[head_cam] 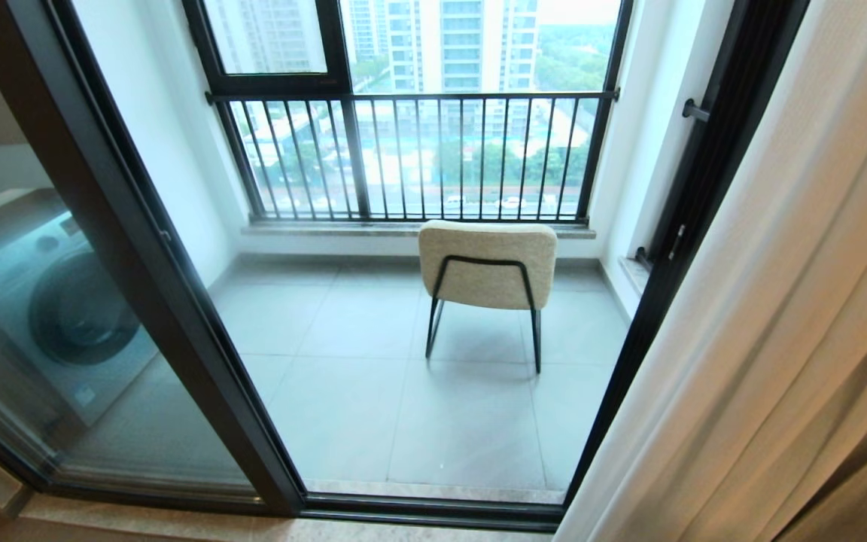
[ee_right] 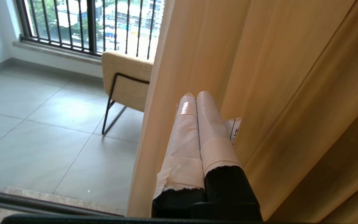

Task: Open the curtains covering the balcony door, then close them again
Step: Close the inner curtains on both sides

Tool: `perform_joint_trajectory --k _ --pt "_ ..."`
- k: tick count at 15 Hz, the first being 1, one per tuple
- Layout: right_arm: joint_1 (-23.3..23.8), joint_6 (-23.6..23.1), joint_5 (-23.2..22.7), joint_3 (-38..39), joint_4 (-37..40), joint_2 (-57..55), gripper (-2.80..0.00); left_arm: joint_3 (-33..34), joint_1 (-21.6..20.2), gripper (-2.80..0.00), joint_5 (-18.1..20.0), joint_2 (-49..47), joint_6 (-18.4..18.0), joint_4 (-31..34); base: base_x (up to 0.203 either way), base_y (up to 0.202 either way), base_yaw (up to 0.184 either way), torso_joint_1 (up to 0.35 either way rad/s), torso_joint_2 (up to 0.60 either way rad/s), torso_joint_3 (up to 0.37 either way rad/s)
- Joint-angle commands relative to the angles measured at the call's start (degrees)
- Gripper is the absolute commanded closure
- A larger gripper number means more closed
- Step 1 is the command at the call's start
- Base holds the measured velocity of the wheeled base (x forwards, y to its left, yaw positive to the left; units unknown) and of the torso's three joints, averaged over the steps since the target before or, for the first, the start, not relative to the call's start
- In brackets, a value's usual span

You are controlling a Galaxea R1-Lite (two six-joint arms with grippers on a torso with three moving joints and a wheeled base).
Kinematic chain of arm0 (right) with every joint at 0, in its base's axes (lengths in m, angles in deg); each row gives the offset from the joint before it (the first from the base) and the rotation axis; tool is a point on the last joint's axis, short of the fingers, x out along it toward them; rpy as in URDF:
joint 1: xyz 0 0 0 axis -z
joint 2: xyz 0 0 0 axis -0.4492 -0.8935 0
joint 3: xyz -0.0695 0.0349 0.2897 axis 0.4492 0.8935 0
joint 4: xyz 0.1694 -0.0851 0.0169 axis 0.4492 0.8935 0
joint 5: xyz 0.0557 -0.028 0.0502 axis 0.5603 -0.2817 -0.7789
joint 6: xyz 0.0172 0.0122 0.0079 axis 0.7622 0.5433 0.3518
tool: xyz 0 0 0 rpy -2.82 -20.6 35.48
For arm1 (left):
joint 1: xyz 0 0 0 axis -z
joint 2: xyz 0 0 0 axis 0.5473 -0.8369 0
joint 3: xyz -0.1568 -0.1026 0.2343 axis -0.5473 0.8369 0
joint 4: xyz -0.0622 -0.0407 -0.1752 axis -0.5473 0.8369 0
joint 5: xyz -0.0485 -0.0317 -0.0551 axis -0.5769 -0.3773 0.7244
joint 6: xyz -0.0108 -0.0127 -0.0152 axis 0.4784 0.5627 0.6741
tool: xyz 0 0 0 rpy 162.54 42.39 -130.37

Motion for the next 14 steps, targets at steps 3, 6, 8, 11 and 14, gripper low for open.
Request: perform_joint_trajectory --k 3,6,8,11,14 --pt "0.08 0.03 3.87 -14.38 -0.55 -18.42 0.0 0.0 -0.02 0.0 0.01 -0.08 -0.01 -0.01 0.0 0.0 0.0 0.0 0.0 0.0" --pt "0.09 0.16 4.53 -19.8 -0.56 -23.8 0.0 0.0 -0.02 0.0 0.01 -0.08 -0.01 -0.01 0.0 0.0 0.0 0.0 0.0 0.0" --pt "0.01 0.05 4.37 -21.35 -0.64 -25.79 0.0 0.0 -0.02 0.0 0.01 -0.08 -0.01 -0.01 0.0 0.0 0.0 0.0 0.0 0.0" --pt "-0.07 0.05 4.46 -21.89 -0.72 -28.33 0.0 0.0 -0.02 0.0 0.01 -0.08 -0.01 -0.01 0.0 0.0 0.0 0.0 0.0 0.0" --pt "0.36 0.09 4.7 -22.45 -2.35 -32.0 0.0 0.0 -0.02 0.0 0.01 -0.08 -0.01 -0.01 0.0 0.0 0.0 0.0 0.0 0.0"
